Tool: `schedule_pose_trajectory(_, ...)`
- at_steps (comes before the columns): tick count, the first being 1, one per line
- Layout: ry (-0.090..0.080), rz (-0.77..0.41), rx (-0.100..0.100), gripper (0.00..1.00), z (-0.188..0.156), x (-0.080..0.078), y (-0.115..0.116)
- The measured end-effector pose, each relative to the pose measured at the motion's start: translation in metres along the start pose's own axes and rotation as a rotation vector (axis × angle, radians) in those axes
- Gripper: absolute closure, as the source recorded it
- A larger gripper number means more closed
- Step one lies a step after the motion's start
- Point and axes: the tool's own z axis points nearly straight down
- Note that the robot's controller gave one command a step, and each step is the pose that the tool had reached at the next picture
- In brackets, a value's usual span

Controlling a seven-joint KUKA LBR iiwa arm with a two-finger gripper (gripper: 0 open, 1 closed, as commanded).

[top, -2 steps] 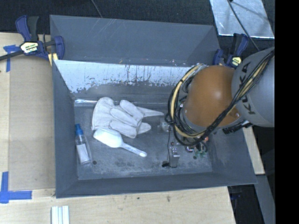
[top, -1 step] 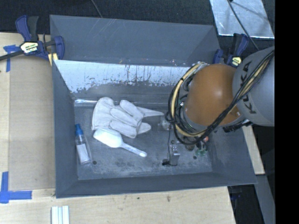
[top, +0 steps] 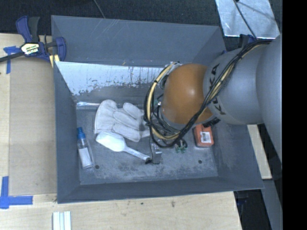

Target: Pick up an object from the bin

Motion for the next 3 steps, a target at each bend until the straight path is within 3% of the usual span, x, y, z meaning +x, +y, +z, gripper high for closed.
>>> schedule_pose_trajectory(1,0.001,0.134,0.0,1.0,0.023,-0.016,0.026)
schedule_pose_trajectory(2,0.001,0.135,0.0,1.0,0.023,-0.016,0.026)
schedule_pose_trajectory(3,0.007,0.106,0.0,1.0,-0.122,-0.017,0.006)
